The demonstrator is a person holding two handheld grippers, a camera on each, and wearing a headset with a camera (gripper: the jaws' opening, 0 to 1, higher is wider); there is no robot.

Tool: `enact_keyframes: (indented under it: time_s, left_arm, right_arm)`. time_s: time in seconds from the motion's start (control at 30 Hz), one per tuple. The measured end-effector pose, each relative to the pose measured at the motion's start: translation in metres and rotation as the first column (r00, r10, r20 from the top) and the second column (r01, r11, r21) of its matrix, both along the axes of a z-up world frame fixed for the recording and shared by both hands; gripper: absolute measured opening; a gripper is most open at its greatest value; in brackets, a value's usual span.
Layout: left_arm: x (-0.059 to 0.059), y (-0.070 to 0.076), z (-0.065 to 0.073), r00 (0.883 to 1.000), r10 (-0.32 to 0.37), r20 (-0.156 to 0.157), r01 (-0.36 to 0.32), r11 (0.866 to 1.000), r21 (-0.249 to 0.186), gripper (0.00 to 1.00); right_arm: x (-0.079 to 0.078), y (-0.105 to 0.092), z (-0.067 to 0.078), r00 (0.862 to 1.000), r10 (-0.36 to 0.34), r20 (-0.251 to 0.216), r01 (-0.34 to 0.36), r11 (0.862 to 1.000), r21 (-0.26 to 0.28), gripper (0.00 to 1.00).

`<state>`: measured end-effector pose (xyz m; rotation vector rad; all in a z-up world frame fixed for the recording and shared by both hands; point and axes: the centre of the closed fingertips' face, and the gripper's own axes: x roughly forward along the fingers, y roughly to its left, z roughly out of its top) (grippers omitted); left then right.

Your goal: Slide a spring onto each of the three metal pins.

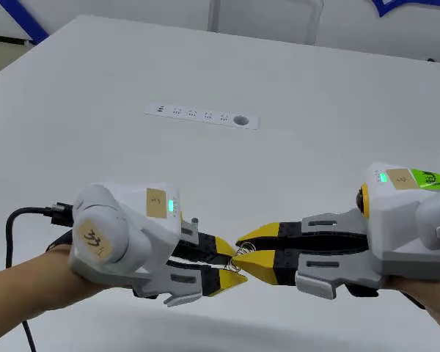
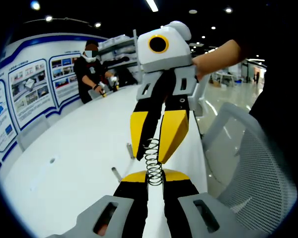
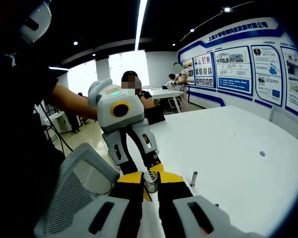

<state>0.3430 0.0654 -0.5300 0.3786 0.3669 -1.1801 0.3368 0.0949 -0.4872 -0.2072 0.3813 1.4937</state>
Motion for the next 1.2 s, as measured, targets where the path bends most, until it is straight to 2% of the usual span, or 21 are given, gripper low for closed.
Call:
enact_keyframes:
  time_s: [0.17,0.3,0.47,0.63,0.7,0.83,1.03,1.13,1.2]
  left_arm:
    - [0.0,-0.003,0.003,1.0,-0.003,0.004,0.003,1.0,-0.014,0.1]
    - [0.002,0.0,0.004,1.0,0.009,0.011,-0.009,1.0,-0.018,0.1]
    - [0.005,0.005,0.008,0.999,0.041,0.009,-0.04,0.998,-0.048,0.11]
    - [0.008,0.012,0.003,0.998,0.068,0.012,-0.068,0.997,-0.023,0.13]
    - [0.009,0.016,0.003,0.997,0.081,0.009,-0.08,0.996,-0.028,0.13]
    - [0.012,0.022,0.002,0.995,0.103,0.002,-0.103,0.994,-0.031,0.19]
    - [0.015,0.032,-0.001,0.991,0.135,-0.009,-0.135,0.99,-0.031,0.2]
    - [0.017,0.039,0.0,0.987,0.159,-0.021,-0.16,0.986,-0.043,0.24]
    - [0.016,0.044,0.0,0.986,0.162,-0.023,-0.163,0.986,-0.046,0.26]
  right_arm:
    - [-0.001,0.005,0.004,1.0,0.008,0.023,-0.008,1.0,-0.007,0.11]
    - [0.001,0.007,0.004,0.999,0.013,0.043,-0.012,1.0,-0.027,0.11]
    - [0.003,0.009,0.007,0.998,0.012,0.061,-0.01,1.0,-0.029,0.11]
    - [0.009,0.011,0.012,0.998,0.004,0.07,-0.003,1.0,-0.019,0.11]
    - [0.011,0.01,0.012,0.998,-0.001,0.07,0.002,1.0,-0.017,0.11]
    - [0.017,0.007,0.013,0.997,-0.015,0.075,0.016,1.0,-0.017,0.11]
    - [0.033,-0.002,0.009,0.994,-0.055,0.097,0.058,0.998,-0.032,0.11]
    - [0.053,-0.012,0.011,0.99,-0.117,0.084,0.119,0.993,-0.017,0.11]
    - [0.067,-0.018,0.013,0.983,-0.159,0.093,0.161,0.987,-0.01,0.11]
